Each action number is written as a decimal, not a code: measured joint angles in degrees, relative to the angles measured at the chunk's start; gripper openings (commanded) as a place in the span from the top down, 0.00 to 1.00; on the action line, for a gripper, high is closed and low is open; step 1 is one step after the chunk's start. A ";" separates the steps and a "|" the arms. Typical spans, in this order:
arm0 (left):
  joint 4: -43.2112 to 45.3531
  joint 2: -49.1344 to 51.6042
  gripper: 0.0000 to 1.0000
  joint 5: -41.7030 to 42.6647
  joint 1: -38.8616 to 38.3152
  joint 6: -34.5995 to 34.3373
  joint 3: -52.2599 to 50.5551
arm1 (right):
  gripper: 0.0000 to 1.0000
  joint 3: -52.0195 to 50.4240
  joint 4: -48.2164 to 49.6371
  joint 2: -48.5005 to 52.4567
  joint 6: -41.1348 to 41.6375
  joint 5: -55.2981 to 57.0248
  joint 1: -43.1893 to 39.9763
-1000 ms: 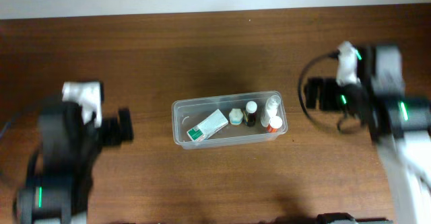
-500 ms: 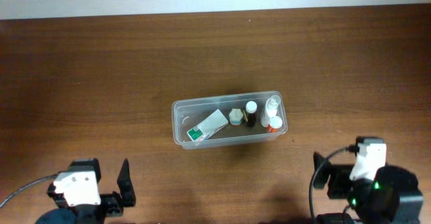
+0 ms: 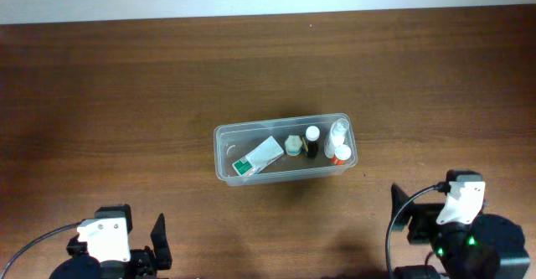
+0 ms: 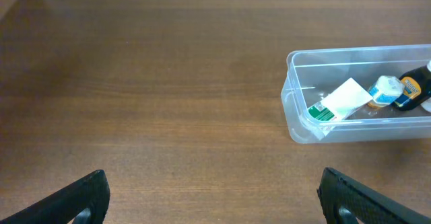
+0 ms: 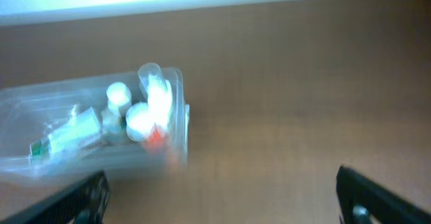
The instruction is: Pack container
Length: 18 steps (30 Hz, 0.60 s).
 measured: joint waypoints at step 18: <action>-0.04 0.00 0.00 0.00 0.00 0.00 -0.20 | 0.02 -45.11 57.55 -17.62 -6.19 0.37 0.00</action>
